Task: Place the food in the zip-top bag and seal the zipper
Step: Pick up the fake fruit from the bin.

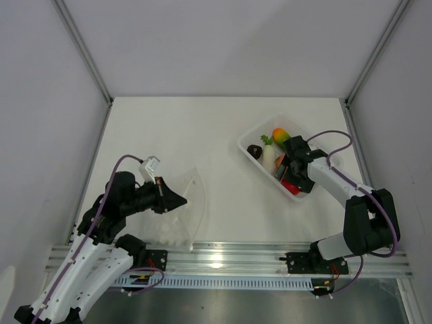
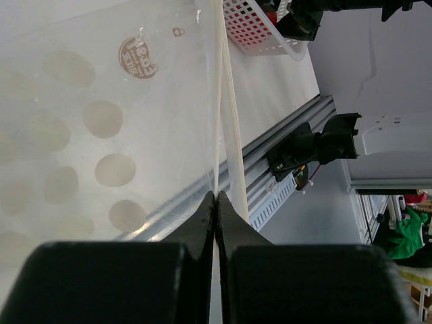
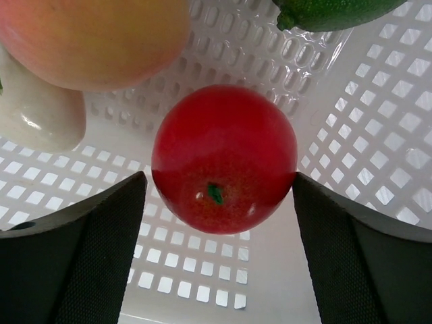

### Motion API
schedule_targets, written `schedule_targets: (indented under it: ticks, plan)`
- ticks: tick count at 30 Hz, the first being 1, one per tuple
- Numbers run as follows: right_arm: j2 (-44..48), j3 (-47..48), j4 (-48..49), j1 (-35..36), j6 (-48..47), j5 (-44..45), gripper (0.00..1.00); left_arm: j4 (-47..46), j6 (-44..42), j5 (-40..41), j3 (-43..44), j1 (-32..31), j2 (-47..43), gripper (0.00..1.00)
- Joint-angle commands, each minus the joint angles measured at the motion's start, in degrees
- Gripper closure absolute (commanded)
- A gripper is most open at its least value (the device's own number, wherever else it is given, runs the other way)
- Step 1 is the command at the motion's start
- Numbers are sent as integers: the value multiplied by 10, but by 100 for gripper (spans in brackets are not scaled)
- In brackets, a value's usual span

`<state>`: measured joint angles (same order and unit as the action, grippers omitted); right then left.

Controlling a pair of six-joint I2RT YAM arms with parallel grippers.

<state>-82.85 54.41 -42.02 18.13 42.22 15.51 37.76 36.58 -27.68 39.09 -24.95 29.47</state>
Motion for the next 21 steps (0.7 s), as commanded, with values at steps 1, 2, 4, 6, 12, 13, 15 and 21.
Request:
schedule_targets:
  ticks: [1, 2, 4, 6, 12, 13, 15, 21]
  plan:
    - [-5, -1, 13, 0, 7, 3, 14, -15, 5, -11, -4, 3, -1, 100]
    - [-6, -1, 15, -1, 5, 2, 16, -15, 6, -11, -4, 3, 0, 99]
    - [-9, 0, 18, 0, 1, 5, 20, -15, 7, -11, -3, 3, -1, 100]
    - [-11, -1, 24, 0, -1, 5, 25, -15, 8, -12, -3, 3, 0, 99]
    - [5, 2, 22, 1, -7, 19, 51, -10, 8, -10, -2, 3, 0, 100]
    - [10, 3, 20, 2, -8, 22, 55, -9, 8, -9, -2, 3, -1, 99]
    - [33, 3, 17, 1, -17, 27, 69, -8, 9, -8, 0, 3, -1, 99]
    - [122, 3, 12, 2, -42, 29, 100, -17, 23, -17, -1, 3, 1, 100]
